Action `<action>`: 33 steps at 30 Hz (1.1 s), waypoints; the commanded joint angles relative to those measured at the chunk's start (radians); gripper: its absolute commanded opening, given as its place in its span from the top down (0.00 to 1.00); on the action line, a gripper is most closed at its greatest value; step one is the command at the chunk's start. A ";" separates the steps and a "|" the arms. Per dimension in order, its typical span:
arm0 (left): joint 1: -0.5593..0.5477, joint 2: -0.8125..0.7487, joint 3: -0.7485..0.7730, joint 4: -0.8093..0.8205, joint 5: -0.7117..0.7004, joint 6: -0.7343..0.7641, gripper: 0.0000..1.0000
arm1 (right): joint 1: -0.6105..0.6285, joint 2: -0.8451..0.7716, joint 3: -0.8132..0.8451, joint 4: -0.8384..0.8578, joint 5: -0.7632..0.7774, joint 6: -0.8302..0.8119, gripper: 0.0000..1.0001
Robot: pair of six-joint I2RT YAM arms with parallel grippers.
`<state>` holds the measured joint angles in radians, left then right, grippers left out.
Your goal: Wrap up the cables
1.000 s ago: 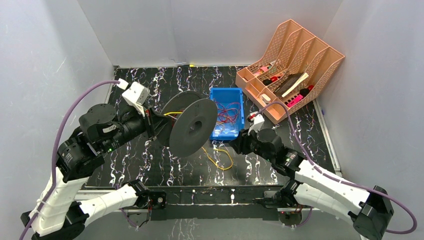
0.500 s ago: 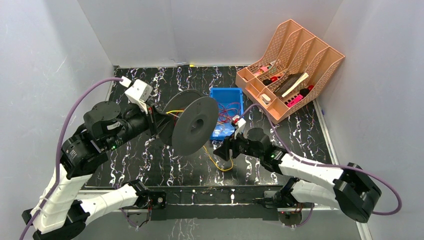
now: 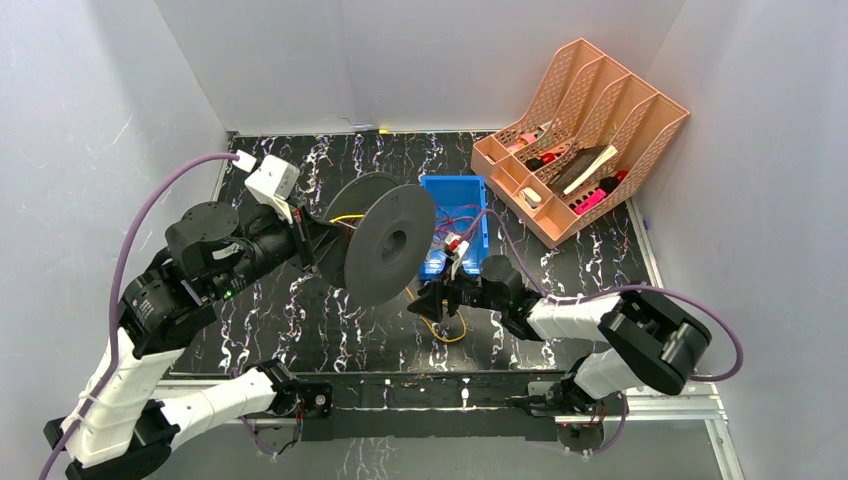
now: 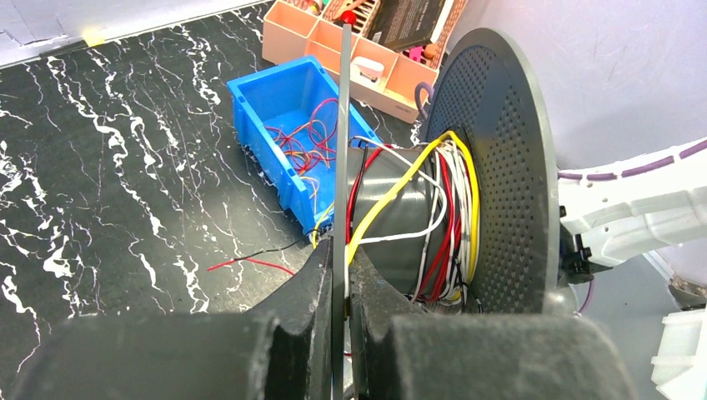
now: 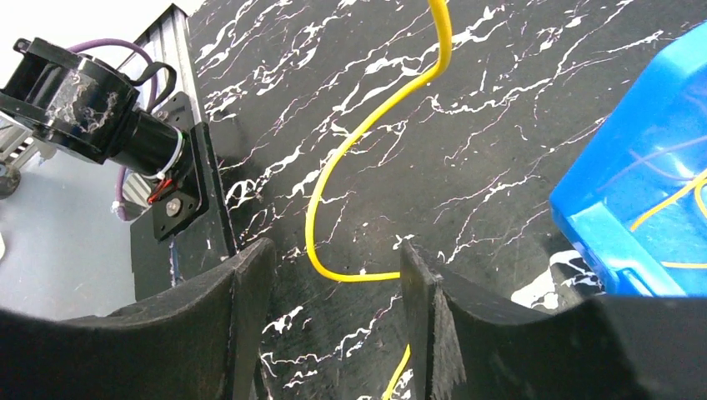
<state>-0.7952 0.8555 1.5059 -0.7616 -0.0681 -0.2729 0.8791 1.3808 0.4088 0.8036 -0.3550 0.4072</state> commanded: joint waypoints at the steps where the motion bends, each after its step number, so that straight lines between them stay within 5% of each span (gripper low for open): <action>1: -0.002 -0.028 0.026 0.122 -0.032 -0.041 1.00 | 0.009 0.051 -0.015 0.225 -0.039 0.021 0.39; 11: -0.002 -0.057 -0.031 0.187 -0.080 -0.082 1.00 | 0.048 0.147 -0.034 0.338 -0.022 0.045 0.66; 15: -0.002 -0.085 -0.074 0.234 -0.135 -0.094 1.00 | 0.071 0.162 -0.051 0.367 -0.021 0.062 0.98; 20: -0.002 -0.101 -0.139 0.306 -0.279 -0.098 1.00 | 0.197 0.051 -0.126 0.284 0.110 0.047 1.00; 24: -0.001 -0.056 -0.204 0.325 -0.497 -0.050 1.00 | 0.438 -0.207 -0.076 -0.027 0.299 -0.017 1.00; 28: -0.002 0.008 -0.280 0.326 -0.620 0.028 1.00 | 0.644 -0.328 0.162 -0.348 0.459 -0.124 1.00; 33: -0.002 0.077 -0.299 0.227 -0.639 0.054 1.00 | 0.726 -0.317 0.429 -0.578 0.541 -0.203 1.00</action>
<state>-0.7952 0.9192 1.2030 -0.5465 -0.6334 -0.2462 1.5658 1.0760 0.6476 0.3973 0.0799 0.2913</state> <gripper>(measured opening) 0.042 0.021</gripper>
